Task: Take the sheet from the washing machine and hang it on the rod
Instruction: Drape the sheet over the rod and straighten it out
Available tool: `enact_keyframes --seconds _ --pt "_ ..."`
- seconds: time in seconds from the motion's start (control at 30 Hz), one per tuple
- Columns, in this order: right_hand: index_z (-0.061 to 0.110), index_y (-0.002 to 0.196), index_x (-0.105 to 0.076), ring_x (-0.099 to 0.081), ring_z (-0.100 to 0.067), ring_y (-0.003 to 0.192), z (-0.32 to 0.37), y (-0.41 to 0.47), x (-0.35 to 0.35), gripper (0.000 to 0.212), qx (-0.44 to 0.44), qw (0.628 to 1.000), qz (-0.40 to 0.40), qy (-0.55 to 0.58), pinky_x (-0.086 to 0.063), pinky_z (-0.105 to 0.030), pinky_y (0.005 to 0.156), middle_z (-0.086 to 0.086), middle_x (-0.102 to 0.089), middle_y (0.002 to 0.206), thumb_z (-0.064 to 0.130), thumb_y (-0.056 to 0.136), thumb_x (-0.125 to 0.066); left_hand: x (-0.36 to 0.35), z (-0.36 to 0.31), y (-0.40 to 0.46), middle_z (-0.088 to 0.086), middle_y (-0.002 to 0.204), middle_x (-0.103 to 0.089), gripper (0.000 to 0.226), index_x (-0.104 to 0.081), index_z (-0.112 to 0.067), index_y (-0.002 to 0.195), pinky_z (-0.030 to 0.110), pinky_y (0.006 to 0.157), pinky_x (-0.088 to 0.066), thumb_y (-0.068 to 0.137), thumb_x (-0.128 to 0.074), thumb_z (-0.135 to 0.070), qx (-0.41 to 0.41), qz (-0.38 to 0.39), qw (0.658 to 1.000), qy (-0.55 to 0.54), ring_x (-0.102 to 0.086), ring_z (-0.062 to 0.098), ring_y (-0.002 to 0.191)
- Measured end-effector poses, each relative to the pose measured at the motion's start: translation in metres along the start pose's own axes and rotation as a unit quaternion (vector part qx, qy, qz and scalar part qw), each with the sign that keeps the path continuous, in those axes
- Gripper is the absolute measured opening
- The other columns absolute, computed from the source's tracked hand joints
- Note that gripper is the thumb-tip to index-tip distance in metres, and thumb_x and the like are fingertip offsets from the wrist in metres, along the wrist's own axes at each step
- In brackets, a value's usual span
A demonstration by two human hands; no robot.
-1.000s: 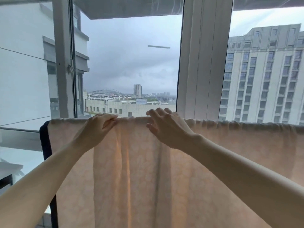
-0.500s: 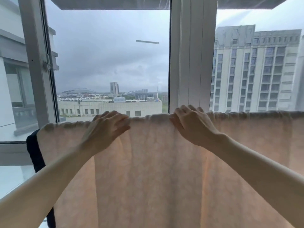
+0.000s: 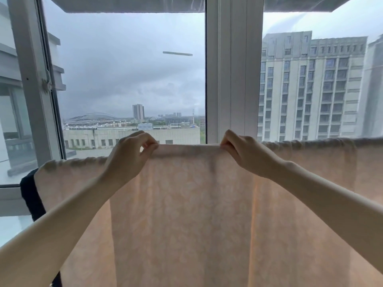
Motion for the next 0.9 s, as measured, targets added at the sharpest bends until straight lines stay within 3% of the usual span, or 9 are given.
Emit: enact_keyframes --seconds 0.1,0.23,0.37,0.6,0.73,0.83,0.9 --pt "0.016 0.092 -0.04 -0.049 -0.014 0.04 -0.031 -0.016 0.019 0.014 -0.042 0.996 0.003 -0.077 -0.036 -0.029 0.037 0.0 -0.051 0.055 0.026 0.101 -0.035 0.0 -0.002 0.003 -0.007 0.081 -0.066 0.004 -0.07 -0.017 0.085 0.028 0.074 -0.049 0.087 -0.067 -0.018 0.001 0.005 1.0 0.003 -0.062 0.009 0.074" --pt "0.017 0.09 -0.046 -0.052 -0.015 0.049 -0.031 -0.015 0.025 0.011 -0.087 0.989 0.001 -0.117 -0.036 -0.024 0.049 0.002 -0.054 0.06 0.02 0.099 -0.038 0.001 0.0 -0.002 -0.009 0.084 -0.071 0.011 -0.075 -0.018 0.087 0.028 0.077 -0.05 0.088 -0.066 -0.026 0.024 0.043 0.999 -0.02 -0.066 0.006 0.079" --pt "0.014 0.099 -0.055 -0.058 -0.017 0.07 0.022 0.015 0.003 0.016 -0.021 0.996 -0.033 -0.077 -0.051 -0.033 0.07 -0.001 -0.064 0.082 0.022 0.098 -0.041 0.022 0.016 -0.017 -0.011 0.085 -0.073 0.01 -0.076 -0.02 0.087 0.03 0.076 -0.051 0.088 -0.066 -0.025 0.049 0.021 0.998 0.012 -0.067 0.008 0.077" --pt "0.016 0.108 -0.055 -0.06 -0.019 0.09 0.103 0.059 -0.043 0.023 0.085 0.995 -0.038 -0.024 -0.049 -0.034 0.073 0.0 -0.066 0.101 0.034 0.098 -0.044 0.072 0.078 -0.056 -0.004 0.098 -0.073 0.018 -0.072 -0.021 0.103 0.037 0.083 -0.056 0.087 -0.067 -0.029 0.111 0.044 0.988 0.096 -0.069 0.013 0.085" --pt "0.016 0.103 -0.055 -0.06 -0.018 0.082 0.134 0.075 -0.065 0.028 0.131 0.99 -0.03 -0.044 -0.049 -0.032 0.066 0.0 -0.063 0.094 0.04 0.099 -0.042 0.091 0.116 -0.08 0.011 0.117 -0.066 0.05 -0.064 -0.01 0.118 0.043 0.089 -0.048 0.083 -0.066 -0.045 0.207 0.04 0.967 0.144 -0.061 0.031 0.106" --pt "0.015 0.11 -0.055 -0.061 -0.019 0.086 0.157 0.087 -0.079 0.03 0.153 0.985 -0.026 -0.072 -0.045 -0.03 0.065 -0.001 -0.063 0.1 0.04 0.098 -0.044 0.105 0.143 -0.093 0.017 0.136 -0.053 0.084 -0.042 -0.009 0.139 0.047 0.097 -0.041 0.078 -0.064 -0.061 0.342 0.05 0.932 0.108 -0.05 0.036 0.122" --pt "0.016 0.118 -0.053 -0.061 -0.019 0.092 0.171 0.097 -0.084 0.034 0.145 0.987 -0.023 -0.063 -0.045 -0.031 0.071 -0.002 -0.062 0.109 0.042 0.098 -0.043 0.113 0.161 -0.1 0.018 0.121 -0.059 0.104 -0.046 -0.01 0.131 0.045 0.087 -0.045 0.059 -0.056 -0.086 0.428 0.078 0.9 0.045 -0.057 0.033 0.107"
Point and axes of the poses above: each hand's wrist, its own y-axis towards the middle knuckle, its own x-axis out of the back of the hand, z = x × y, the point moved 3 cm from there along y, towards the middle knuckle
